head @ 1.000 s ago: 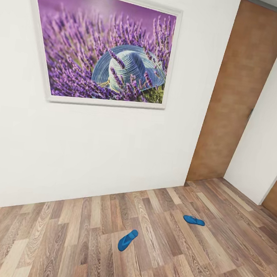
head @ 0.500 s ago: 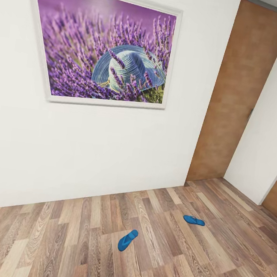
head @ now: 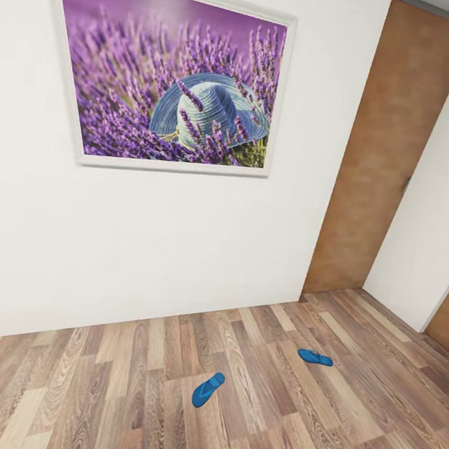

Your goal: In the bedroom, move the book from the bed onto either nightstand, and place the two sandals side by side next to the bed.

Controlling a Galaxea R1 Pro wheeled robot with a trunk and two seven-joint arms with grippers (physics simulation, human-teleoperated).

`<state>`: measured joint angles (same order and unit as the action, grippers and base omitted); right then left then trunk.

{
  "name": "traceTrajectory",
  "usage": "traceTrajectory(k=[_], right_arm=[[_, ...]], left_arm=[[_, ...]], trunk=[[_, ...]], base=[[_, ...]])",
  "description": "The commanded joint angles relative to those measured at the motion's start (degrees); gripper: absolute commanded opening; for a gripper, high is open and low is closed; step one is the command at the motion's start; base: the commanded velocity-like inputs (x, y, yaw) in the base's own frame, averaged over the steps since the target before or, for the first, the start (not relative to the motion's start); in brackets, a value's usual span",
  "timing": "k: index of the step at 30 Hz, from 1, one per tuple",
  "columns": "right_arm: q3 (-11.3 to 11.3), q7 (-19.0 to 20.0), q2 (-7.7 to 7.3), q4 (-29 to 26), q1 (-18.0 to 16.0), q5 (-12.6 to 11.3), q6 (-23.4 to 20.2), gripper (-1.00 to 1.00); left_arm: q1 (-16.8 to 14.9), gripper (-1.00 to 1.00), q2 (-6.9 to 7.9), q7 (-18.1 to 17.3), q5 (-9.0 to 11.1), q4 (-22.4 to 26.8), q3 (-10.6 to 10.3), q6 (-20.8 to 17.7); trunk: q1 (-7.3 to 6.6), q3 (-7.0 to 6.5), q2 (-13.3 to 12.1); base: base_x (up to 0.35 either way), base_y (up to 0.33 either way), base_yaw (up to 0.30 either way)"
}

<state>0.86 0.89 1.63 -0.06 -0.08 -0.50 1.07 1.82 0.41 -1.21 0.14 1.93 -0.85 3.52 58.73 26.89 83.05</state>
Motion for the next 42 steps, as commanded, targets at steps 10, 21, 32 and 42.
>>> traceTrajectory(k=[10,21,32,42], right_arm=[[0.7,0.3,-0.42,-0.1,0.0,-2.5,0.1,1.00],[0.8,0.1,-0.40,-0.1,0.0,-3.6,0.1,1.00],[0.7,-0.3,-0.32,-0.1,0.0,-3.6,0.0,1.00],[1.1,-0.1,-0.38,-0.1,0.0,-3.7,0.3,1.00]], left_arm=[[0.0,1.00,0.03,-0.1,0.1,0.1,0.0,2.5],[0.0,1.00,0.03,-0.1,0.2,0.1,0.0,3.2],[0.0,1.00,0.03,-0.1,0.2,0.1,0.1,3.9],[0.0,1.00,0.66,-0.1,0.3,0.1,0.2,4.4]], trunk=[[0.00,-0.03,0.0],[0.00,-0.05,0.0],[0.00,-0.05,0.0],[0.00,-0.05,0.0]], base=[[0.000,0.097,-0.137],[0.000,0.023,-0.168],[0.084,-0.021,-0.018],[0.207,-0.011,-0.052]])
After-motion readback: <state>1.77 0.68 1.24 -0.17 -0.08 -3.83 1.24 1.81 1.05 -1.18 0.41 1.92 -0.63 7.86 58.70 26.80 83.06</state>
